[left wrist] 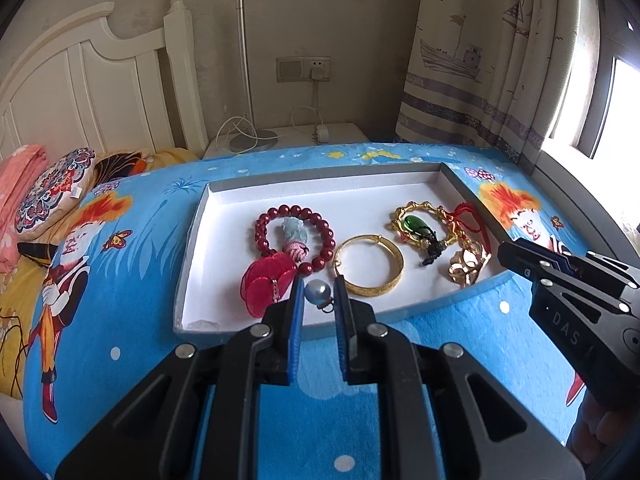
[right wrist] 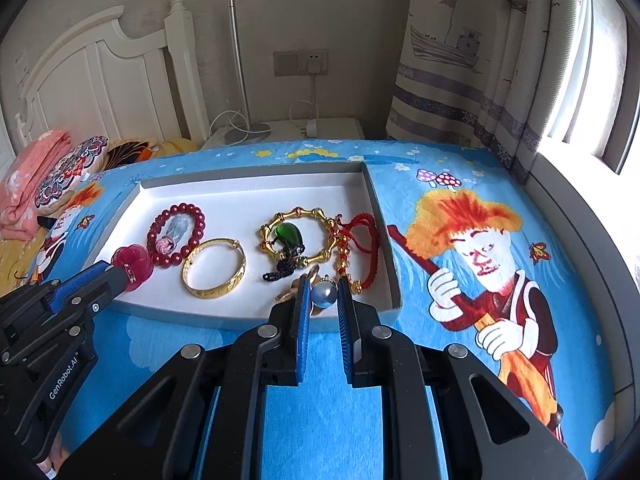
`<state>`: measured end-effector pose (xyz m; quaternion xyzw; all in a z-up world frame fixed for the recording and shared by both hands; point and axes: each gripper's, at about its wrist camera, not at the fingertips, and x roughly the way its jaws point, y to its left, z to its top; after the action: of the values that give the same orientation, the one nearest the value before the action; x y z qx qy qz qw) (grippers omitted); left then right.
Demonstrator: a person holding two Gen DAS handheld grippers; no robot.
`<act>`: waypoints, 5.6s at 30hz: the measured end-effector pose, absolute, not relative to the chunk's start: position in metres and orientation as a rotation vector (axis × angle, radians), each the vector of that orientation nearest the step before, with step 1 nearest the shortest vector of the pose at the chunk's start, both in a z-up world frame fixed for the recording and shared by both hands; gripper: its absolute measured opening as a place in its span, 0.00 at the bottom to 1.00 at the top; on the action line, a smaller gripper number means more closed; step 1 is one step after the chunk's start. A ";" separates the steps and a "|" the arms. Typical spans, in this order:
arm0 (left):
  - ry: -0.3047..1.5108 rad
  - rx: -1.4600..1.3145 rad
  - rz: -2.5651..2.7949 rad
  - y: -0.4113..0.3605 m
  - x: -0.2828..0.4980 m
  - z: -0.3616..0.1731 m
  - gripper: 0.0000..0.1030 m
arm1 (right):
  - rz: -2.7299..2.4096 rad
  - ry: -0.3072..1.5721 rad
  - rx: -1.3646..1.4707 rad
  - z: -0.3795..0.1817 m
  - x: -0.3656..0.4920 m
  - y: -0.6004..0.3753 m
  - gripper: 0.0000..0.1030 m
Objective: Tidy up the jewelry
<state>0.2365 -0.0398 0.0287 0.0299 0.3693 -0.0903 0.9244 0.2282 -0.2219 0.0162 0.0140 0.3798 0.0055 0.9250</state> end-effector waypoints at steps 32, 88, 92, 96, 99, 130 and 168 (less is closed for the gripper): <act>0.810 0.063 -0.231 -0.063 0.334 0.026 0.14 | -0.014 0.804 0.034 0.014 0.322 -0.214 0.15; 0.869 0.032 -0.270 -0.067 0.348 0.007 0.61 | -0.048 0.850 0.051 -0.005 0.316 -0.230 0.48; 0.871 0.003 -0.258 -0.054 0.339 0.008 0.76 | -0.035 0.849 0.052 -0.001 0.309 -0.230 0.56; 0.870 -0.018 -0.247 -0.042 0.327 0.010 0.85 | -0.045 0.822 0.058 0.008 0.295 -0.234 0.66; 0.846 -0.032 -0.221 -0.034 0.317 0.018 0.95 | -0.056 0.818 0.075 0.011 0.286 -0.241 0.68; 0.840 0.003 -0.151 -0.027 0.303 0.028 0.95 | -0.038 0.818 0.072 0.025 0.275 -0.244 0.81; 0.845 -0.006 -0.131 -0.025 0.306 0.027 0.95 | -0.038 0.819 0.070 0.022 0.276 -0.244 0.81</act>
<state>0.3058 -0.0245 0.0272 -0.0027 0.4098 -0.0636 0.9099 0.2764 -0.2443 0.0222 0.0341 0.3979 -0.0187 0.9166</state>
